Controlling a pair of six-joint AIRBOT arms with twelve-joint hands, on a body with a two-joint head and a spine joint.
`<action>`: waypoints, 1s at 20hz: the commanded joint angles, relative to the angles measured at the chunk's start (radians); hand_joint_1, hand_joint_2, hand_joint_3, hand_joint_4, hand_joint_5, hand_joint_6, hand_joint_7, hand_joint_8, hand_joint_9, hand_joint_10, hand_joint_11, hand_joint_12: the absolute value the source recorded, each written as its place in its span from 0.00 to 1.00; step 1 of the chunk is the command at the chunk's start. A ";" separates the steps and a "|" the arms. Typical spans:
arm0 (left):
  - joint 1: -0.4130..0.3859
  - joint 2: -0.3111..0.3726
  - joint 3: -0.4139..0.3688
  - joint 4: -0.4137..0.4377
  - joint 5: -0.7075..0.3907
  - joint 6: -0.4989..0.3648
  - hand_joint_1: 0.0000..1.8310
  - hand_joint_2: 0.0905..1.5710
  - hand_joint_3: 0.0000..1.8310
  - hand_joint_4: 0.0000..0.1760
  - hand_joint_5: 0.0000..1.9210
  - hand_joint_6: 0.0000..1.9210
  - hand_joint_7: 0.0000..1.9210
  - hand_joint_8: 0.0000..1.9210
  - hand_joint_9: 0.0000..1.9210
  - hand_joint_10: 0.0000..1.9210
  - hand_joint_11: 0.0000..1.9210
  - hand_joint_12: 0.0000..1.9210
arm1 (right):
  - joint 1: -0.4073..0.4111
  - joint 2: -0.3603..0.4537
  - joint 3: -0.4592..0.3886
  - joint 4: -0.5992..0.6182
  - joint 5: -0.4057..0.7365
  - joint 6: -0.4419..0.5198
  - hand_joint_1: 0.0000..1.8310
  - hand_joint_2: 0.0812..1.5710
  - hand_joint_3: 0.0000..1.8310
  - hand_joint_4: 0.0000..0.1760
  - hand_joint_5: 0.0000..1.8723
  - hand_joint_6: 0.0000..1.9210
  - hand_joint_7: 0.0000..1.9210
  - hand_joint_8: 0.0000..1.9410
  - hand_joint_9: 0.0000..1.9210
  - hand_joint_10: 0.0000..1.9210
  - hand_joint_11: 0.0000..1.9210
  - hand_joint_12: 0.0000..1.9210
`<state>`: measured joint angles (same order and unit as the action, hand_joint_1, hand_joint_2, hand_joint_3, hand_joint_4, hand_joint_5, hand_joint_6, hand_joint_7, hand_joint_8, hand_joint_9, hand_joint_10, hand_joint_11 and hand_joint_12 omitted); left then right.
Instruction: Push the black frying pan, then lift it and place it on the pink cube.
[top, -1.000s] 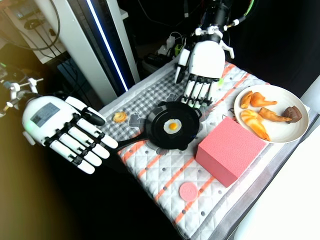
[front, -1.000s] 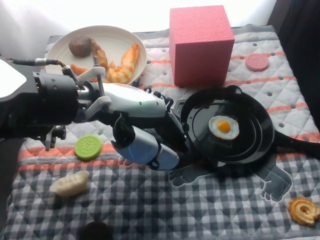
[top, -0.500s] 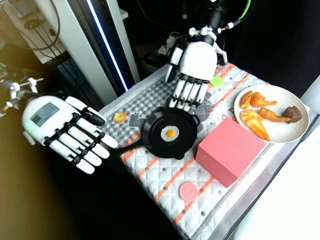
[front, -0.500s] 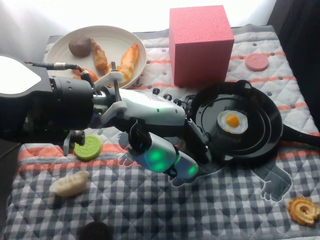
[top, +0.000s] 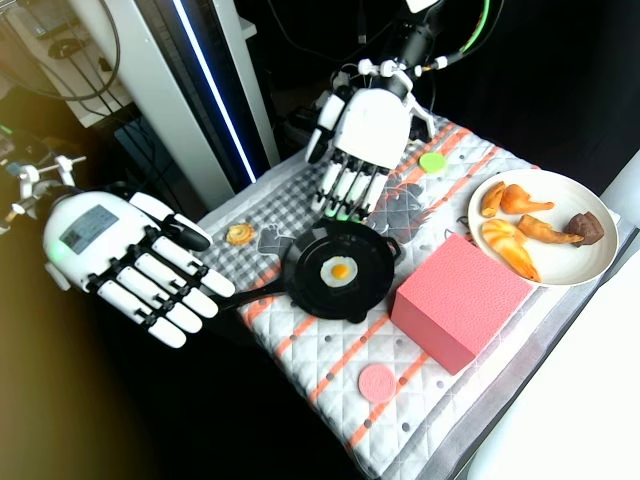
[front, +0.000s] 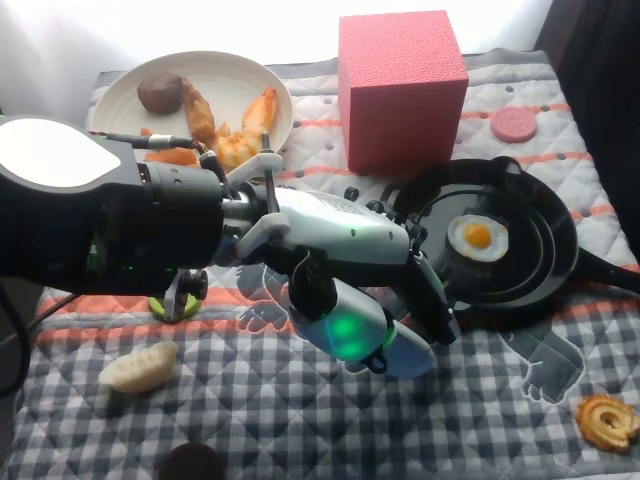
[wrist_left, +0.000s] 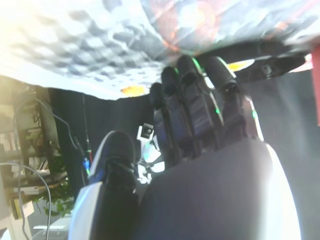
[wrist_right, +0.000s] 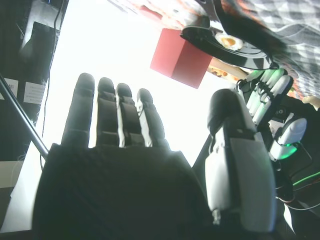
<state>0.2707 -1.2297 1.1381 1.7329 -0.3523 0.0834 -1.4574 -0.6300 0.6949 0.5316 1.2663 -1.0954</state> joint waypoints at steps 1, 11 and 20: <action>-0.006 -0.002 0.000 -0.042 -0.011 0.002 0.19 0.82 0.00 0.00 0.32 0.01 0.29 0.00 0.24 0.01 0.00 0.52 | 0.004 0.002 0.007 0.002 0.121 0.008 0.18 0.79 0.00 0.05 0.00 0.00 0.00 0.00 0.00 0.00 0.00 0.00; -0.003 -0.027 0.007 -0.096 -0.040 0.037 0.19 0.83 0.00 0.14 0.13 0.00 0.08 0.00 0.07 0.00 0.00 0.18 | 0.004 0.003 0.007 0.003 0.126 0.009 0.17 0.79 0.00 0.17 0.00 0.00 0.00 0.00 0.00 0.00 0.00 0.00; -0.010 0.077 -0.006 -0.118 0.028 0.041 0.22 0.84 0.00 0.00 0.32 0.01 0.36 0.04 0.24 0.24 0.00 0.59 | 0.003 0.003 0.007 0.003 0.128 0.012 0.17 0.78 0.00 0.22 0.00 0.00 0.00 0.00 0.00 0.00 0.00 0.00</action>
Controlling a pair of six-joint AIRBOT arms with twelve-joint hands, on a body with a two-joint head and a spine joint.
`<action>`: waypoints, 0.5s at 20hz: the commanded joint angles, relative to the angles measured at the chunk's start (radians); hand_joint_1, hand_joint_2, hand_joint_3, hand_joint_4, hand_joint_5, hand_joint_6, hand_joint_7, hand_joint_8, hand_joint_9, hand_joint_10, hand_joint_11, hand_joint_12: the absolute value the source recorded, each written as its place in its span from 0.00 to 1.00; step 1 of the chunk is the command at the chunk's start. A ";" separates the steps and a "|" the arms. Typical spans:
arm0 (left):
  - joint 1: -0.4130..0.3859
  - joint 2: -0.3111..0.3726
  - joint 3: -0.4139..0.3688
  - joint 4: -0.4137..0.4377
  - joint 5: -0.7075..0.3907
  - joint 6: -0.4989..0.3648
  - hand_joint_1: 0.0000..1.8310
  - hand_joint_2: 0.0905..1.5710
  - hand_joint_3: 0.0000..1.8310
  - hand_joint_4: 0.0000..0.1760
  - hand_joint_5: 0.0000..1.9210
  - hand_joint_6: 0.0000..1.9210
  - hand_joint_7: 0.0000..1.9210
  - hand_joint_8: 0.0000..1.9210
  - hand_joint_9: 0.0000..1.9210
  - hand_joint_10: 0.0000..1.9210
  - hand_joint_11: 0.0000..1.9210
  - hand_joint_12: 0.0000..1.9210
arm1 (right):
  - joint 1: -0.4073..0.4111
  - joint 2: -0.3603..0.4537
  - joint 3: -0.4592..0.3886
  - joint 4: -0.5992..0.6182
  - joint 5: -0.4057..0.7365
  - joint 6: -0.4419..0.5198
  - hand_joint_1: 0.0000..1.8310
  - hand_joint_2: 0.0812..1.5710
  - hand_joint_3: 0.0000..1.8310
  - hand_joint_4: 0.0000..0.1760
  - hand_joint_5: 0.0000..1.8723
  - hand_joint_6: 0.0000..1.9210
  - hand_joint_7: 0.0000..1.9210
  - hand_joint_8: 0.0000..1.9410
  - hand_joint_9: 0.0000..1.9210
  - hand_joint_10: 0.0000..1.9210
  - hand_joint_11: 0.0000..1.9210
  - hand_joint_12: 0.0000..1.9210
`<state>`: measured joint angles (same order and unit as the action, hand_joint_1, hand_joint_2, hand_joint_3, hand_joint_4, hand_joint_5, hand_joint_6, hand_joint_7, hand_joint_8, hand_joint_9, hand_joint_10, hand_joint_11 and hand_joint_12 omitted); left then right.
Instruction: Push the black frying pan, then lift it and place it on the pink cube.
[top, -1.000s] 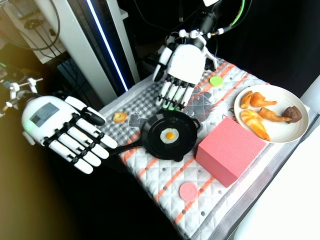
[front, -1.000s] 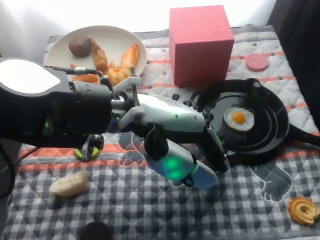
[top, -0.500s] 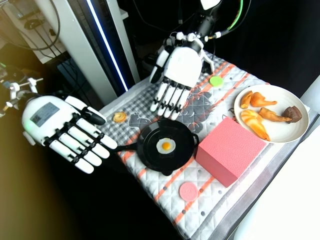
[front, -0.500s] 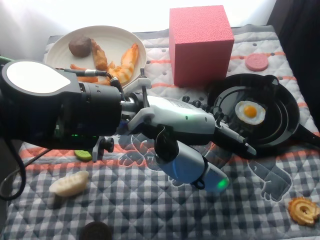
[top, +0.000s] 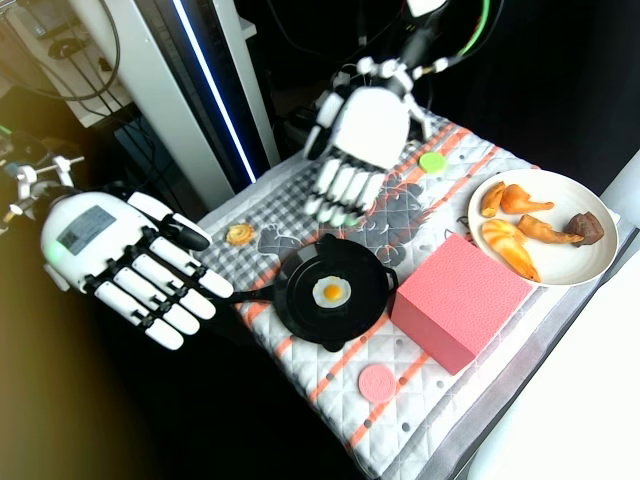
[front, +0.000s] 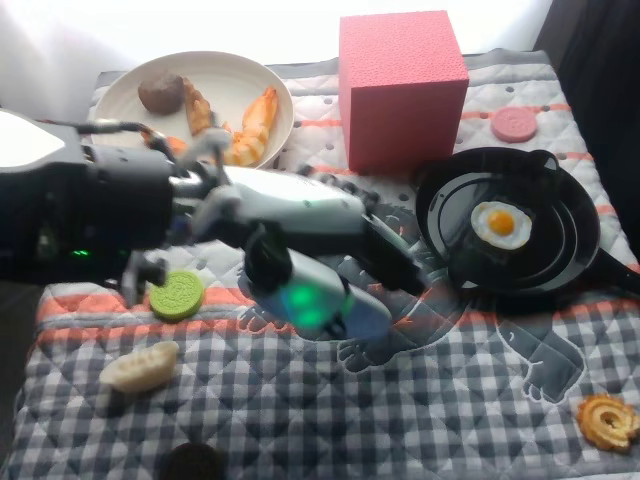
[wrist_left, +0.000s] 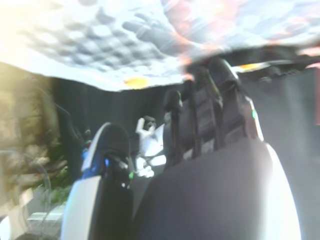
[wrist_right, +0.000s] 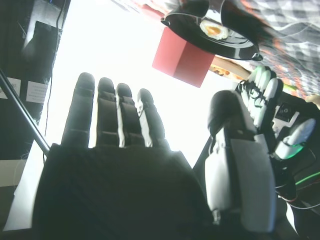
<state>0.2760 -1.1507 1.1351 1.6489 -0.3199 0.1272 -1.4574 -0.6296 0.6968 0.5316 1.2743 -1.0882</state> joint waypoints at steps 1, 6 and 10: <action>-0.019 0.007 -0.002 -0.034 0.029 0.011 0.22 0.84 0.00 0.00 0.32 0.01 0.36 0.04 0.24 0.24 0.00 0.59 | 0.003 0.002 0.005 0.003 0.120 0.005 0.17 0.78 0.00 0.22 0.00 0.00 0.00 0.00 0.00 0.00 0.00 0.00; -0.022 -0.028 0.045 -0.035 0.142 0.039 0.28 0.84 0.00 0.00 0.27 0.00 0.25 0.00 0.19 0.16 0.00 0.54 | 0.004 0.002 0.006 0.003 0.120 0.005 0.17 0.78 0.00 0.17 0.00 0.00 0.00 0.00 0.00 0.00 0.00 0.15; -0.023 -0.071 0.070 -0.016 0.199 0.069 0.38 0.82 0.00 0.10 0.27 0.01 0.16 0.00 0.15 0.02 0.00 0.41 | 0.004 0.002 0.007 0.003 0.120 0.006 0.16 0.78 0.00 0.23 0.00 0.00 0.00 0.00 0.00 0.00 0.00 0.18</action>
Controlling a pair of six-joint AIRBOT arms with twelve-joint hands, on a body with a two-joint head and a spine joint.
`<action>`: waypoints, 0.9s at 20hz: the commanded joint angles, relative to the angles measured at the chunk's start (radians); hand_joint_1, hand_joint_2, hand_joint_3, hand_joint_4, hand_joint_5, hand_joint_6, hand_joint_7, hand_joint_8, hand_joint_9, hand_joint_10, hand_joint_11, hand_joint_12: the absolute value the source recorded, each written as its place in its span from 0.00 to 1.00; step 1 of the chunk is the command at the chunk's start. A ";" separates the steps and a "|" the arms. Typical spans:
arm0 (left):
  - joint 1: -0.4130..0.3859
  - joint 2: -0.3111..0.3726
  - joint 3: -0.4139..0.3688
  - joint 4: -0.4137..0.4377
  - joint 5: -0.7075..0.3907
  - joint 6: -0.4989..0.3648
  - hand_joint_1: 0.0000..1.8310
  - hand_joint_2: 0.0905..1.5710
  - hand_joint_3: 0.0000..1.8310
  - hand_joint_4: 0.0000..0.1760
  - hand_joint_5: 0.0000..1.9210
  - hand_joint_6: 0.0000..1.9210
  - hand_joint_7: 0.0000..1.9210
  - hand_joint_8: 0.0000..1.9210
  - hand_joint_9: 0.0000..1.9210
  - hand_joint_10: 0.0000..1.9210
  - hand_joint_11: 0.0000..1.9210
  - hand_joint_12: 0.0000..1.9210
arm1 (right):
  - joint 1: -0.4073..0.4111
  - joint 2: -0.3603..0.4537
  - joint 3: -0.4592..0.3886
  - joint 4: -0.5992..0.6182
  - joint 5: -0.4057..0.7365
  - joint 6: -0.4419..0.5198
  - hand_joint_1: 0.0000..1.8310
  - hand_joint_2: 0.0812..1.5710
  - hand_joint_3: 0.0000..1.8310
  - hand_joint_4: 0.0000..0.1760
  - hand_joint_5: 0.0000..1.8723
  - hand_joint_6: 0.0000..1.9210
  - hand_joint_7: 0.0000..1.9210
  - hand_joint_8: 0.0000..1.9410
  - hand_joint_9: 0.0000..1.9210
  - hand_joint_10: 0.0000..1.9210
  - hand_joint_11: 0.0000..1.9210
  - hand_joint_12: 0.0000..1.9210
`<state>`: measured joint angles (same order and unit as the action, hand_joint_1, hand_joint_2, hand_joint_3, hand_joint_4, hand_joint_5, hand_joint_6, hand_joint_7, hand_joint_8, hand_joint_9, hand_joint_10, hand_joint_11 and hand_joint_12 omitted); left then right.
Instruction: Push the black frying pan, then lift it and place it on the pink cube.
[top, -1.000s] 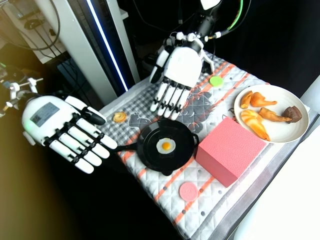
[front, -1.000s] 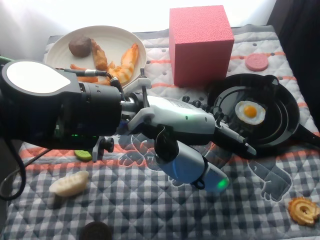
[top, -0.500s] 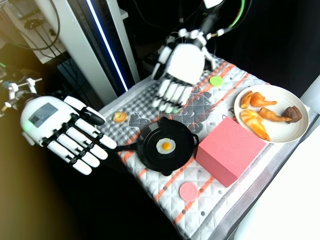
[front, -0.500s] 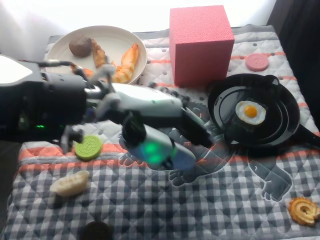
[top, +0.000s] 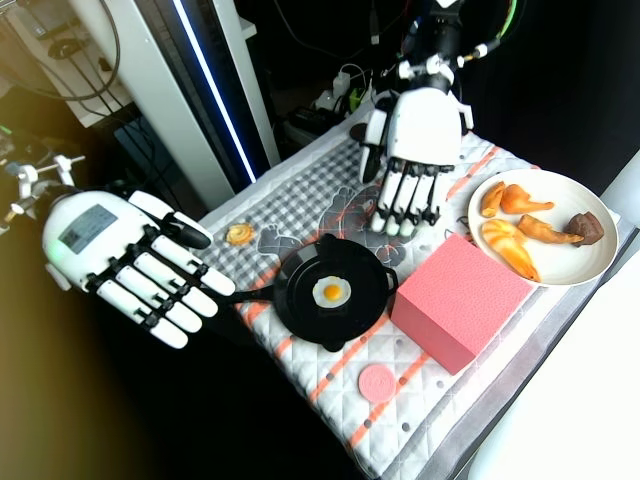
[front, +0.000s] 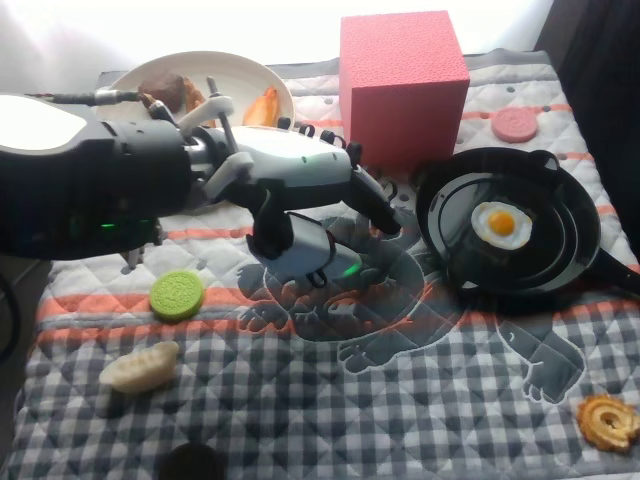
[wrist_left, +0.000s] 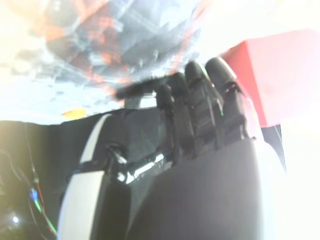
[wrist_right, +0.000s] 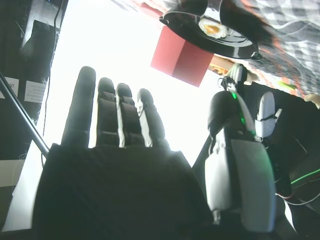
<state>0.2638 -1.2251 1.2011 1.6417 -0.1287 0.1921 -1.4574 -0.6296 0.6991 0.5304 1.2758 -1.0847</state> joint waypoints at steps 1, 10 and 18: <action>-0.013 -0.004 0.008 0.004 0.021 0.004 0.38 0.82 0.00 0.10 0.27 0.01 0.16 0.00 0.15 0.02 0.00 0.41 | 0.004 0.002 0.005 0.004 0.119 0.002 0.16 0.78 0.00 0.23 0.00 0.00 0.00 0.00 0.00 0.00 0.00 0.18; -0.015 -0.088 0.066 0.037 0.092 0.004 0.32 0.75 0.00 0.00 0.31 0.02 0.25 0.01 0.25 0.04 0.00 0.68 | 0.003 0.002 0.005 0.004 0.118 0.002 0.17 0.78 0.00 0.08 0.00 0.00 0.00 0.00 0.00 0.00 0.01 0.00; -0.013 -0.081 0.035 -0.013 -0.002 0.011 0.43 0.77 0.01 0.00 0.30 0.03 0.19 0.00 0.19 0.01 0.00 0.52 | 0.003 0.002 0.005 0.004 0.119 0.002 0.20 0.80 0.00 0.05 0.00 0.00 0.00 0.00 0.00 0.00 0.00 0.00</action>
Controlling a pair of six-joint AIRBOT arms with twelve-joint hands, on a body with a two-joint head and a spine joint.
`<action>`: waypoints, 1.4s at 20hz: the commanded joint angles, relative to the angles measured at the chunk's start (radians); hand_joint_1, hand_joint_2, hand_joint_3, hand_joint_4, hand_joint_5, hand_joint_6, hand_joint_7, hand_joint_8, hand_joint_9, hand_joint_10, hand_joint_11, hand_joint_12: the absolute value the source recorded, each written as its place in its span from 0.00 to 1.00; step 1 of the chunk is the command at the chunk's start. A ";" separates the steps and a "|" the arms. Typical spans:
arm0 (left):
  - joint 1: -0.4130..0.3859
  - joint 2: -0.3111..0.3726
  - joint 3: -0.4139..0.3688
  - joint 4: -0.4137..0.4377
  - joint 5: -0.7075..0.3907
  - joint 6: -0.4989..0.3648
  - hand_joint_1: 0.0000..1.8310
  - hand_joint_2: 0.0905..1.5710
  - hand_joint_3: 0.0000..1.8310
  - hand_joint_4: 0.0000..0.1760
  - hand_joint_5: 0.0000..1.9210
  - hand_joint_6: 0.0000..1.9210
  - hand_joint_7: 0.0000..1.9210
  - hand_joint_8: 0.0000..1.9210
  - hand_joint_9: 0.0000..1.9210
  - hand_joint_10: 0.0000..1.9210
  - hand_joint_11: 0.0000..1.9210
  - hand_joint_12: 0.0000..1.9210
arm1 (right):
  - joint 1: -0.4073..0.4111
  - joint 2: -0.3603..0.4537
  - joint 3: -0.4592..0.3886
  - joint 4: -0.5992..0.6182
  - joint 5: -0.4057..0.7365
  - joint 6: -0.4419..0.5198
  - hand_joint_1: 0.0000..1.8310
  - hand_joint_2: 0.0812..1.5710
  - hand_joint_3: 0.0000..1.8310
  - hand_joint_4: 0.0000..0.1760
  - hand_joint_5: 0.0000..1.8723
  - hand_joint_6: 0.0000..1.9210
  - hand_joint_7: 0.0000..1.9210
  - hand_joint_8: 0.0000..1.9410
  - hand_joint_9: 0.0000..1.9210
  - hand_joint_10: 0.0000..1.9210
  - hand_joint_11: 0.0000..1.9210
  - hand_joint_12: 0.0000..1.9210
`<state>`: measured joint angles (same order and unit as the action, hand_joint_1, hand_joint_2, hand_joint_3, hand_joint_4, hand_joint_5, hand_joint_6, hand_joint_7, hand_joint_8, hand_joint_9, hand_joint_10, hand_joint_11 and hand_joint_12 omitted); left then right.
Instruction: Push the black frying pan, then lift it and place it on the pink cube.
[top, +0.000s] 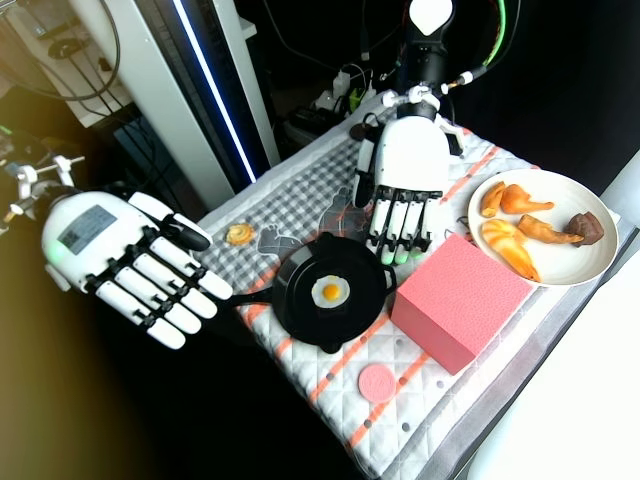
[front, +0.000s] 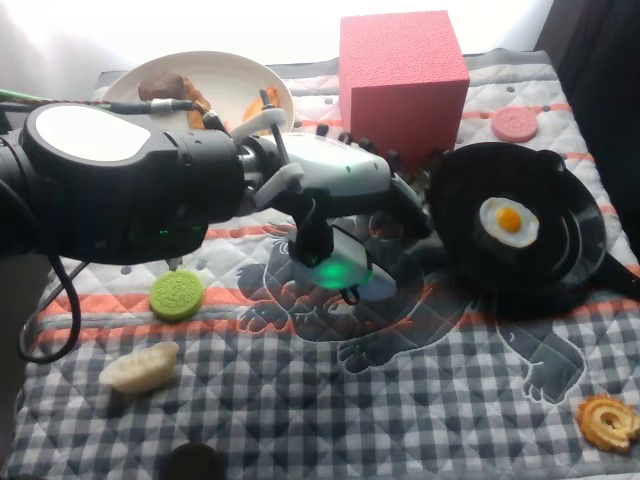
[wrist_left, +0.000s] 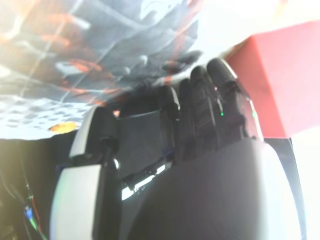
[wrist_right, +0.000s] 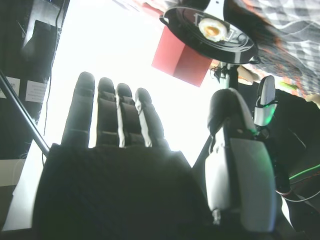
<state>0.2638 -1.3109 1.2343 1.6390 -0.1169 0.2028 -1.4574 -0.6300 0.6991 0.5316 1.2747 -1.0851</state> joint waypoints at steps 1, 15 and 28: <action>-0.013 0.006 -0.004 -0.018 -0.029 0.001 0.45 0.78 0.01 0.04 0.30 0.03 0.19 0.00 0.20 0.01 0.00 0.51 | 0.003 0.002 0.005 0.003 0.120 0.003 0.19 0.79 0.00 0.00 0.00 0.00 0.00 0.00 0.00 0.00 0.01 0.01; 0.016 -0.016 -0.019 -0.147 -0.117 0.098 0.43 0.75 0.00 0.06 0.29 0.02 0.20 0.00 0.20 0.01 0.00 0.60 | 0.003 0.001 0.004 0.003 0.120 0.003 0.18 0.79 0.00 0.00 0.00 0.00 0.00 0.00 0.00 0.00 0.00 0.00; 0.041 0.020 -0.034 -0.218 -0.178 0.093 0.38 0.82 0.00 0.00 0.22 0.07 0.24 0.01 0.24 0.00 0.00 0.63 | 0.002 0.001 0.009 0.010 0.119 0.003 0.21 0.79 0.00 0.06 0.00 0.00 0.00 0.00 0.00 0.00 0.00 0.00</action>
<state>0.3054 -1.2877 1.1961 1.4460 -0.2634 0.2985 -1.4578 -0.6312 0.7010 0.5400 1.2739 -1.0851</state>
